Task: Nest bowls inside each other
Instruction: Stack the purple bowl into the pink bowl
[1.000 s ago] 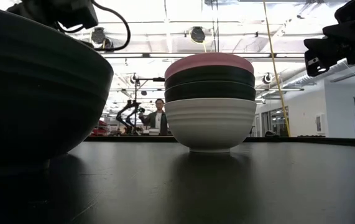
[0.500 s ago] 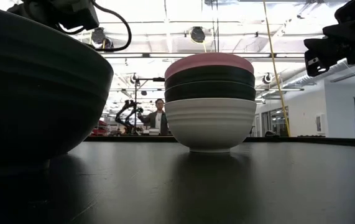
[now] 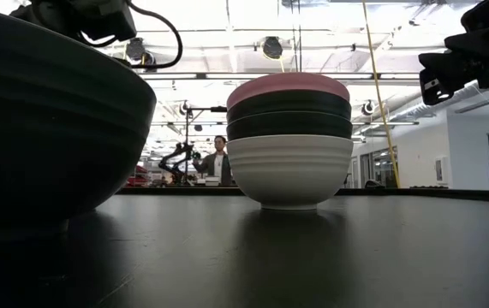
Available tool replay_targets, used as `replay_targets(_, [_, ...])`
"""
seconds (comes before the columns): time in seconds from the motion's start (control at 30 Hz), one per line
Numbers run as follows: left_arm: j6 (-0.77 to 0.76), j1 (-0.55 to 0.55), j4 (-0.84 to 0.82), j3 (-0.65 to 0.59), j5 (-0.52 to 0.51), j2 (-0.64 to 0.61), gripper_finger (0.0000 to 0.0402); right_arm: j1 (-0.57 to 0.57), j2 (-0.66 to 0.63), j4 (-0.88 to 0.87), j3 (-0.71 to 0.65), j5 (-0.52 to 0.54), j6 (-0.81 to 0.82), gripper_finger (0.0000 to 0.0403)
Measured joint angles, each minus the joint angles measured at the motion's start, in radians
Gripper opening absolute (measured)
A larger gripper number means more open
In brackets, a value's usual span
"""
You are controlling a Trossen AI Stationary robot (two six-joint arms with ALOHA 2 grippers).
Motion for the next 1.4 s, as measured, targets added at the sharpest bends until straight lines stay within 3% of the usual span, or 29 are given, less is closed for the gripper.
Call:
replay_targets(0.3, [0.097,0.021,0.183,-0.001,-0.020,0.000,0.0010,0.000,0.000,0.000,0.000,0.000,0.000,0.0146])
replay_targets(0.67, [0.222,0.141,0.301,-0.001,-0.050,-0.004,0.0005,0.000,0.000,0.000,0.000,0.000,0.011,0.0146])
replay_targets(1.03, [0.314,0.265,0.367,0.001,-0.035,-0.143,0.0004,0.000,0.013,0.001,0.001,-0.001,0.011,0.0146])
replay_targets(1.2, [0.305,0.323,0.372,0.096,0.067,-0.180,0.0004,0.000,0.013,0.001,0.001,-0.001,0.011,0.0146])
replay_targets(1.4, [0.300,0.327,0.268,0.339,0.154,-0.065,0.0004,0.000,0.013,0.001,0.001,-0.001,0.000,0.0146])
